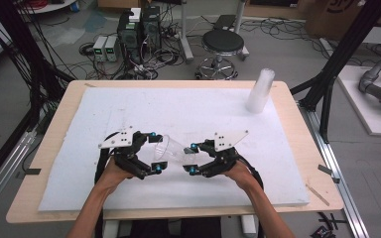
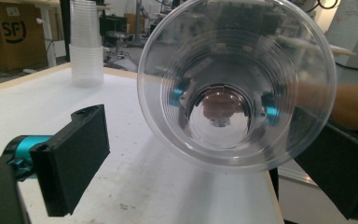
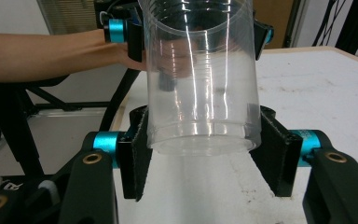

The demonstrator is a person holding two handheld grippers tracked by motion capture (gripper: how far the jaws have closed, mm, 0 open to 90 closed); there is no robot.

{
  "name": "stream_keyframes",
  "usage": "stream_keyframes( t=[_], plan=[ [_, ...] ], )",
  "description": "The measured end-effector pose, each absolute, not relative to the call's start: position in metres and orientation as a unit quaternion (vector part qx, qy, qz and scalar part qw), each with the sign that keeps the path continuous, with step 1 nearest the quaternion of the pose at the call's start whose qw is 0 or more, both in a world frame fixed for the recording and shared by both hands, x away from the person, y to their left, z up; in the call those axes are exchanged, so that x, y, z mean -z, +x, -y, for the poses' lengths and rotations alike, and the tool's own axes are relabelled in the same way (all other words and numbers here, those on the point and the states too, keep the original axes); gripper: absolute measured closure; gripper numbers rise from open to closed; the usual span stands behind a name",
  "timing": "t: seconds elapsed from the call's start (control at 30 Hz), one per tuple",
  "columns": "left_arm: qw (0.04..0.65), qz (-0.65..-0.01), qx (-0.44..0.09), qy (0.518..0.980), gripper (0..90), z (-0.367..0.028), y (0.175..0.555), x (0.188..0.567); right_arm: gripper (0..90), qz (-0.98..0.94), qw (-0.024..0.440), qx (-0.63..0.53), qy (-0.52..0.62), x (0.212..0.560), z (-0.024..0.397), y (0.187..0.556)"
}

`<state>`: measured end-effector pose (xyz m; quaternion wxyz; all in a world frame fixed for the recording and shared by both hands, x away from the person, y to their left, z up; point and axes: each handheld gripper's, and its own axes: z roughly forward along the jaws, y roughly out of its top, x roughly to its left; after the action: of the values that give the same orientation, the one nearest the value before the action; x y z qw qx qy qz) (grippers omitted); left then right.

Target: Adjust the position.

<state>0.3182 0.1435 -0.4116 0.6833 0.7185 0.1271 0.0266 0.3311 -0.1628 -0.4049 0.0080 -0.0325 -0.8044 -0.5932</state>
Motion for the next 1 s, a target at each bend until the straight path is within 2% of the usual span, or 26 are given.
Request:
stream_keyframes(
  t=[0.4,1.0],
  plan=[
    [0.690,-0.111,-0.018,0.715,6.6,-0.129,0.317,0.408,43.2,0.797,0.005,0.603,-0.027,0.406,0.163,0.332],
    [0.702,-0.080,-0.002,0.708,28.2,-0.123,0.319,0.404,43.2,0.797,0.014,0.604,-0.017,0.407,0.161,0.332]
  ],
)
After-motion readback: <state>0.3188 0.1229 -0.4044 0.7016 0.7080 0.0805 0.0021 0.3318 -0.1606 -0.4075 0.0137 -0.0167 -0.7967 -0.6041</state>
